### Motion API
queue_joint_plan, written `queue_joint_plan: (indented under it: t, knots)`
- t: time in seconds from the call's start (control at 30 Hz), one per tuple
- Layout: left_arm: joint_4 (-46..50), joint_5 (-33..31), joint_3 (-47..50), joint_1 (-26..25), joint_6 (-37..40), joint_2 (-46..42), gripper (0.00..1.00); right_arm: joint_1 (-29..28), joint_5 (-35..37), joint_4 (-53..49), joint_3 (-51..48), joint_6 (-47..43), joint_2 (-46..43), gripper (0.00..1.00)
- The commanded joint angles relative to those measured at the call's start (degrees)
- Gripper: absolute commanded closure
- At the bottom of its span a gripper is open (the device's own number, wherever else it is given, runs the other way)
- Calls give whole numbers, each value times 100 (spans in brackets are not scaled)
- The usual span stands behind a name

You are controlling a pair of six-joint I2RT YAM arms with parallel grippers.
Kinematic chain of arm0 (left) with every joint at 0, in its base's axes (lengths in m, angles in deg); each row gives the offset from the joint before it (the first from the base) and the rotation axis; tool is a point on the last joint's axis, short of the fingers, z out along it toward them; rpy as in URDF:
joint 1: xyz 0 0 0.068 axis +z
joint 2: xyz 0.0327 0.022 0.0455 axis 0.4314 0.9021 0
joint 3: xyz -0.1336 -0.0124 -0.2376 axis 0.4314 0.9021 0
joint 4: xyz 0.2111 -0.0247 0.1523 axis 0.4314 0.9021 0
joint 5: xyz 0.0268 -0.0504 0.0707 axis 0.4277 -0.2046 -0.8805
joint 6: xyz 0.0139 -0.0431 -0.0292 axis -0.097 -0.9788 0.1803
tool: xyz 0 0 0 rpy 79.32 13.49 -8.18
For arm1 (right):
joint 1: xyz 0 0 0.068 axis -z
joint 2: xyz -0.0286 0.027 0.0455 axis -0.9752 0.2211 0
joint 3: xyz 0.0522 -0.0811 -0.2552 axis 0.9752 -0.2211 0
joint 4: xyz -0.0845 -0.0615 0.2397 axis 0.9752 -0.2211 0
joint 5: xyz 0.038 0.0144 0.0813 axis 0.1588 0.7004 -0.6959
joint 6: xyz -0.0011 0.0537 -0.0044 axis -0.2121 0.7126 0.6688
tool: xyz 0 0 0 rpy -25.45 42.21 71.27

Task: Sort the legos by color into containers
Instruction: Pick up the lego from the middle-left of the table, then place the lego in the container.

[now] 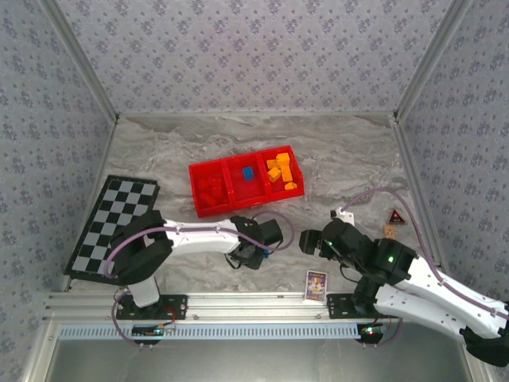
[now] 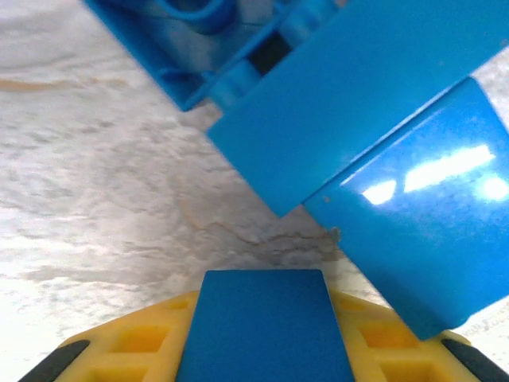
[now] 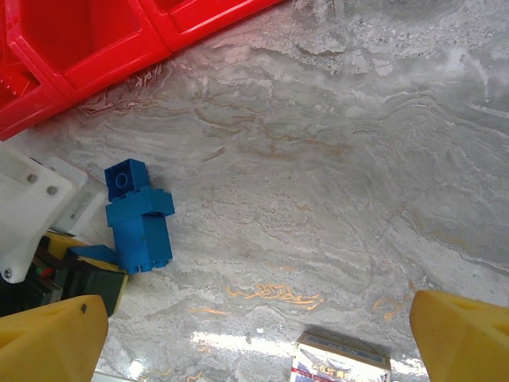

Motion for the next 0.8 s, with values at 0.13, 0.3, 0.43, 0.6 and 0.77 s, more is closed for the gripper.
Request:
queue_joint_plan:
  t: [0.13, 0.3, 0.43, 0.6, 0.77]
  knots:
    - [390, -985, -322, 333, -114, -995, 74, 36, 133, -21, -105, 97, -32, 0]
    - [398, -961, -706, 798, 272, -1314, 74, 49, 170, -8, -85, 86, -28, 0]
    - [469, -871, -1195, 1249, 661, -1218, 74, 43, 195, -10, -148, 103, -82, 0]
    - [489, -564, -1987, 2078, 1257, -670, 72, 50, 186, -165, -204, 138, -298, 0]
    - [502, -357, -2819, 2634, 1610, 113, 72, 55, 247, -459, -234, 171, -613, 0]
